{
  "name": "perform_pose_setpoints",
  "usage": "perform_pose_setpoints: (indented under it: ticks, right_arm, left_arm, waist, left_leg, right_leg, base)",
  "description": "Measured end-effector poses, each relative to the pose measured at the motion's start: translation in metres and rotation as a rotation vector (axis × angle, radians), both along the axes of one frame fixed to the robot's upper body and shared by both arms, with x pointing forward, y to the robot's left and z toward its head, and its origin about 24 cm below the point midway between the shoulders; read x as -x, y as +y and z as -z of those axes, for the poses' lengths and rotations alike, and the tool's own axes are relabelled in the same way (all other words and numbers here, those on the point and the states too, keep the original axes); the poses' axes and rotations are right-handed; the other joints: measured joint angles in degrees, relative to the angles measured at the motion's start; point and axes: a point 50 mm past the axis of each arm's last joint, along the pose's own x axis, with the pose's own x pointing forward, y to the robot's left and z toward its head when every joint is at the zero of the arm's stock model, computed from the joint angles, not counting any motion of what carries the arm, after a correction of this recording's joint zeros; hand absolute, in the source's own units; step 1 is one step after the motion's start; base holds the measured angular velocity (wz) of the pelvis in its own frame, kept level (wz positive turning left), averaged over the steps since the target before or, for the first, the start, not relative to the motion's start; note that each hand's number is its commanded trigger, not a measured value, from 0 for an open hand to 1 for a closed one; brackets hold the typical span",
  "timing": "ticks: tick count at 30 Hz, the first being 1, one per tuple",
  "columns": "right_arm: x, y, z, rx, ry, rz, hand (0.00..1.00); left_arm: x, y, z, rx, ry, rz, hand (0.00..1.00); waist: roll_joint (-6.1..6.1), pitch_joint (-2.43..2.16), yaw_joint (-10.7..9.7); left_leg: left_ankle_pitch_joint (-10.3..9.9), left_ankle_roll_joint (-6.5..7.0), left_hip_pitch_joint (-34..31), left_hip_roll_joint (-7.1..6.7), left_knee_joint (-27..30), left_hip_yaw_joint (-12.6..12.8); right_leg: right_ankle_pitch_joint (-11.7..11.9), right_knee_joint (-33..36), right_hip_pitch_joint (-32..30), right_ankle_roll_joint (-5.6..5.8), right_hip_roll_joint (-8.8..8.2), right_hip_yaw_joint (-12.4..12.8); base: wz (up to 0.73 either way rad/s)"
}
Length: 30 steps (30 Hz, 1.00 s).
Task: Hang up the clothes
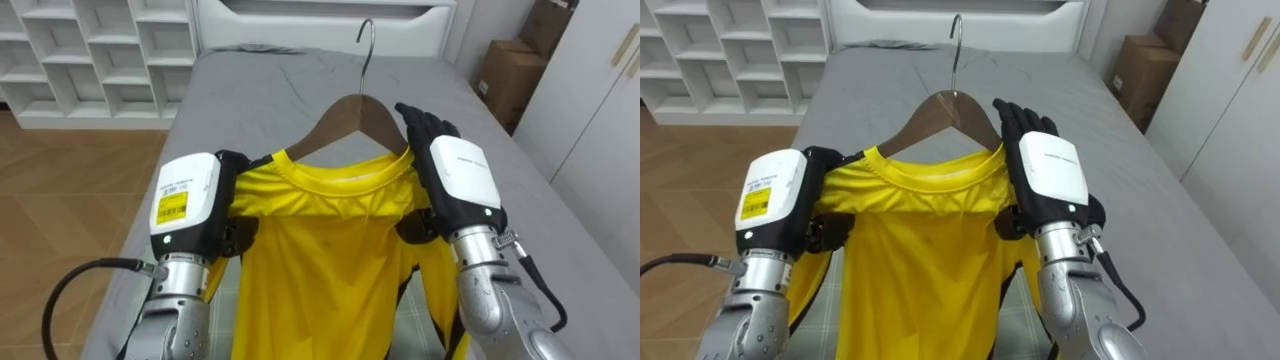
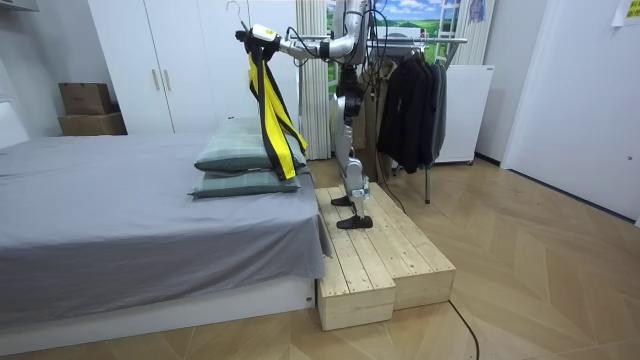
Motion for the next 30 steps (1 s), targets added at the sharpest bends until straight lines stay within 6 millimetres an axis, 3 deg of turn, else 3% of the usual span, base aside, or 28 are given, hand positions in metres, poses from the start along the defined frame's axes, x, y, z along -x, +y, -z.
perform_pose_setpoints:
  ticks: [7,8,9,10,13,15,16,20,23,30]
  right_arm:
    - [-0.007,0.000,-0.002,-0.010,0.011,0.011,0.00]
    - [-0.007,0.000,-0.002,-0.010,0.011,0.011,0.04]
    - [-0.007,0.000,-0.002,-0.010,0.011,0.011,0.22]
    - [-0.007,0.000,-0.002,-0.011,0.011,0.011,0.53]
    - [-0.007,0.001,-0.001,-0.013,0.012,0.011,0.64]
    - [-0.009,0.000,0.000,-0.008,0.020,0.016,0.93]
    - [-0.011,-0.001,0.001,-0.004,0.028,0.021,0.97]
    - [-0.013,-0.004,0.006,-0.010,0.039,0.045,1.00]
    - [-0.014,-0.007,0.008,-0.040,0.046,0.061,1.00]
    - [-0.015,-0.011,0.009,-0.071,0.049,0.100,1.00]
  left_arm:
    - [-0.004,-0.001,-0.003,0.004,0.005,-0.007,1.00]
    - [-0.004,-0.001,-0.003,0.004,0.005,-0.007,1.00]
    - [-0.004,-0.001,-0.003,0.004,0.005,-0.008,1.00]
    - [-0.004,-0.001,-0.003,0.004,0.005,-0.008,1.00]
    - [-0.004,-0.001,-0.003,0.005,0.006,-0.009,1.00]
    - [-0.004,-0.001,-0.003,0.002,0.009,-0.011,1.00]
    - [-0.004,0.000,-0.003,-0.002,0.011,-0.014,1.00]
    - [-0.004,0.000,-0.002,0.003,0.023,-0.014,1.00]
    - [-0.004,0.001,-0.002,0.006,0.035,-0.017,1.00]
    - [-0.004,0.001,-0.001,0.009,0.039,-0.020,1.00]
  waist:
    - [0.04,0.03,-0.4]
    - [0.05,0.03,-0.4]
    - [0.07,0.05,-0.4]
    - [0.09,0.06,-0.4]
    - [0.14,0.09,-0.6]
    - [0.17,0.11,-0.6]
    - [0.19,0.13,-0.5]
    - [0.30,0.21,-0.5]
    - [0.55,0.57,-0.5]
    - [0.58,0.61,-0.5]
  left_leg:
    - [0.0,0.00,0.0,0.00,0.0,0.0]
    - [0.0,0.00,0.0,0.00,0.0,0.0]
    - [0.0,0.00,0.0,0.00,0.0,0.0]
    - [0.0,0.00,0.0,0.00,-0.1,-0.1]
    - [0.0,0.00,-0.1,0.00,-0.1,-0.3]
    - [0.0,0.00,0.0,0.00,-0.1,-0.3]
    - [0.0,0.00,0.0,0.00,-0.1,-0.4]
    - [0.0,0.01,0.1,-0.01,-0.2,-0.8]
    - [0.0,0.01,0.1,-0.01,-0.2,-0.9]
    - [0.0,0.01,0.1,-0.01,-0.3,-1.1]
  right_leg:
    - [0.0,0.0,0.1,0.00,-0.03,-0.2]
    - [0.0,0.0,0.1,0.00,-0.03,-0.2]
    - [0.0,0.0,0.1,0.00,-0.03,-0.2]
    - [0.0,0.0,0.1,0.00,-0.04,-0.3]
    - [0.0,0.0,0.1,0.00,-0.05,-0.7]
    - [0.0,0.0,0.1,0.00,-0.08,-0.9]
    - [0.0,0.0,0.2,0.00,-0.08,-1.0]
    - [0.0,0.0,0.3,0.00,-0.10,-1.5]
    - [0.0,-0.1,0.3,0.00,-0.10,-1.6]
    - [0.0,-0.1,0.4,0.00,-0.09,-1.7]
  base:
    - [0.00]
    - [0.00]
    - [0.00]
    - [0.00]
    - [0.05]
    - [0.00]
    - [0.04]
    - [0.06]
    - [0.01]
    - [0.00]
